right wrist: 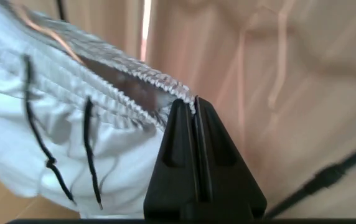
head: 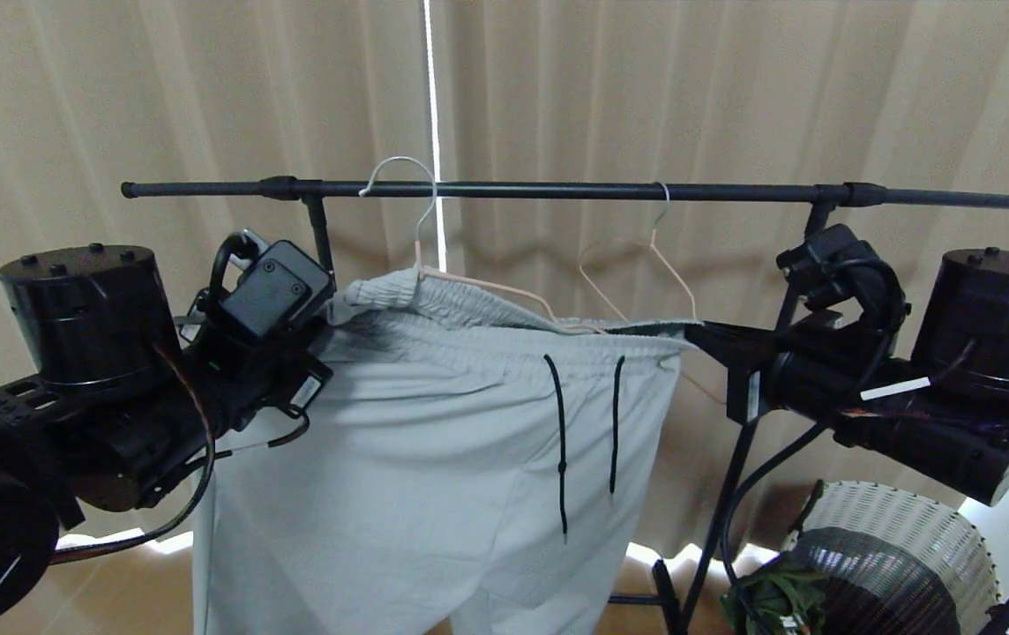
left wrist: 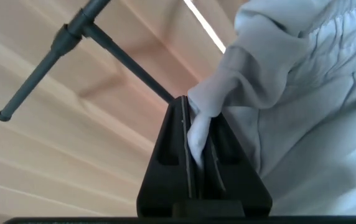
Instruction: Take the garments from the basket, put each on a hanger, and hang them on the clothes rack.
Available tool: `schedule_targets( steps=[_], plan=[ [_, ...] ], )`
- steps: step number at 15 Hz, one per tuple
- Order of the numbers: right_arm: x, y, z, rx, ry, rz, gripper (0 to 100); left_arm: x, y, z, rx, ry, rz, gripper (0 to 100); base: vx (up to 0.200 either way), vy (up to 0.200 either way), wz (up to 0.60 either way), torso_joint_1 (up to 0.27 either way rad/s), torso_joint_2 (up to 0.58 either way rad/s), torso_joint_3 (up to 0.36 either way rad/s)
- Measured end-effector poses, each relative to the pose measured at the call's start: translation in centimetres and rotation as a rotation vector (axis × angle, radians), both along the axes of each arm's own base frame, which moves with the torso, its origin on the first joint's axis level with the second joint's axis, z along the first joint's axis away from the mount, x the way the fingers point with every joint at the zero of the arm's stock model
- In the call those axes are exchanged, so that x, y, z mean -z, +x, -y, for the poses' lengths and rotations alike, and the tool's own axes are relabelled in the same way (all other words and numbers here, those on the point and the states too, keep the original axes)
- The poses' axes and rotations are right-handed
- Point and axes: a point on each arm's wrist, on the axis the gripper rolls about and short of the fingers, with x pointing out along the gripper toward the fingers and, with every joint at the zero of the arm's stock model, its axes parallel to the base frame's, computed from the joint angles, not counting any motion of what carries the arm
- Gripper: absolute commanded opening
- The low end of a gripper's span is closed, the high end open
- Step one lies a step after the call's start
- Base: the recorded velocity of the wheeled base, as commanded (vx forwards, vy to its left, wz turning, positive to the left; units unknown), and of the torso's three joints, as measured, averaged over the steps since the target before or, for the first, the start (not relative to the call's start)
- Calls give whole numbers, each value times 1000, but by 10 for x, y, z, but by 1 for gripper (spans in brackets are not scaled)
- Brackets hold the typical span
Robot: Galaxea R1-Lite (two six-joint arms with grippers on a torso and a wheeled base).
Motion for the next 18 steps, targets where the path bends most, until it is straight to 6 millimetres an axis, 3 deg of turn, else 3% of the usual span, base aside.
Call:
schedule_targets(
  steps=[4,5,8,12,18],
  plan=[
    [-3,-18,-29,-131,-65,-45,0,6,5,2,-26,10,-18,0,0,0,0,0,0,0],
    [-6,-22,-35,-158,-72,-52,100,7,6,2,-38,13,-21,0,0,0,0,0,0,0],
    [-11,-31,-49,-219,-96,-45,100,9,8,3,-48,14,-29,0,0,0,0,0,0,0],
    [-12,-30,-52,-246,-182,15,100,7,8,7,-42,-49,-27,0,0,0,0,0,0,0],
    [-22,-3,-74,-217,-208,81,100,7,2,20,2,-123,-40,0,0,0,0,0,0,0]
  ],
)
